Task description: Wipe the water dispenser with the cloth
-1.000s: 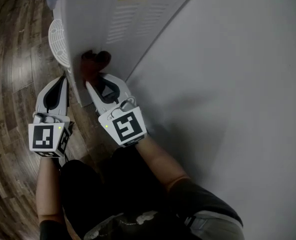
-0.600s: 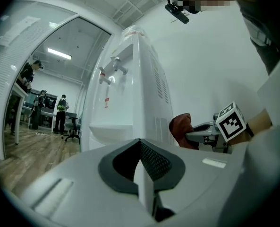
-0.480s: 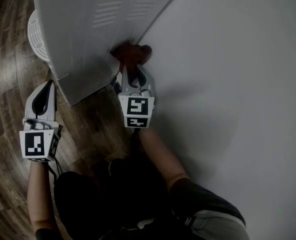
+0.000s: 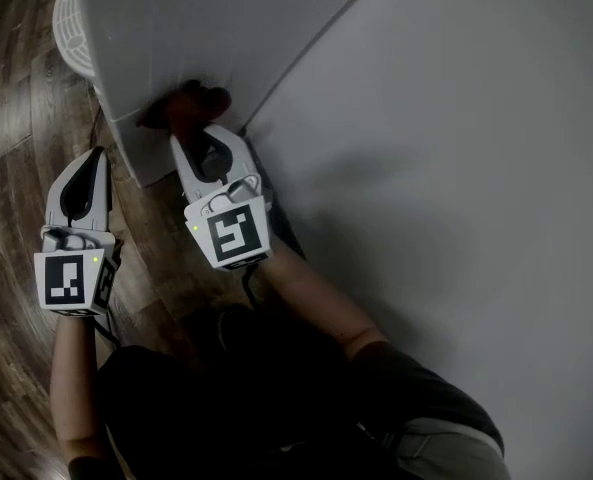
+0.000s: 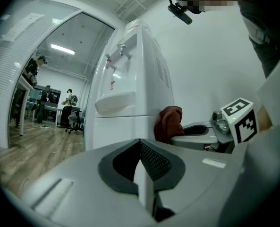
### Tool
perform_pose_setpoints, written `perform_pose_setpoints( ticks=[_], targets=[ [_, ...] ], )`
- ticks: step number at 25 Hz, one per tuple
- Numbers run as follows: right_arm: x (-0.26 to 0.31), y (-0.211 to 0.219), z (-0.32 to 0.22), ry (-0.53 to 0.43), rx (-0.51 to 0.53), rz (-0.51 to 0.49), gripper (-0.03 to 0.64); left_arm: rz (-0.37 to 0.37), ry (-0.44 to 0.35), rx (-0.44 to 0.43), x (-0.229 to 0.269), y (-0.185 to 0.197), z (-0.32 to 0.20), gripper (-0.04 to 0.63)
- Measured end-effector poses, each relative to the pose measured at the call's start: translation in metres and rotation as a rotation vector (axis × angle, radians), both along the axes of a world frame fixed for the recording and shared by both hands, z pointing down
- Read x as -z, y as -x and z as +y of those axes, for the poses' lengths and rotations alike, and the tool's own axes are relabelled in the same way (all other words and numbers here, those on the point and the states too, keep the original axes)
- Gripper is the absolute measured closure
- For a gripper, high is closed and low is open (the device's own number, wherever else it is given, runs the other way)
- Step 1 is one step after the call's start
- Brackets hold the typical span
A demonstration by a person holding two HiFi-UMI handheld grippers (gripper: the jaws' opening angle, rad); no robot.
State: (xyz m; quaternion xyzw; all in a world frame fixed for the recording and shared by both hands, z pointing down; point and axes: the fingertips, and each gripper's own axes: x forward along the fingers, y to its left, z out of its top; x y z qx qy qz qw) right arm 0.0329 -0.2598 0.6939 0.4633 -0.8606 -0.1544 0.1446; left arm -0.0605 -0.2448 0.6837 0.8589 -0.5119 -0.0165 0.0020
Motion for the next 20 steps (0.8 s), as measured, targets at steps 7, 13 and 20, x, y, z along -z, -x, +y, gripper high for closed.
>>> perform_pose_setpoints(
  ticks=[7, 13, 20],
  targets=[
    [-0.035, -0.010, 0.017, 0.016, -0.058, -0.076, 0.555, -0.041, -0.005, 0.032, -0.033, 0.006, 0.000, 0.575],
    [-0.077, -0.138, -0.015, 0.094, -0.505, -0.059, 0.555, -0.068, 0.025, -0.003, -0.060, -0.006, -0.004, 0.575],
    [-0.128, -0.133, -0.044, 0.201, -0.491, -0.044, 0.555, -0.154, 0.044, -0.048, -0.093, -0.013, -0.007, 0.575]
  ],
)
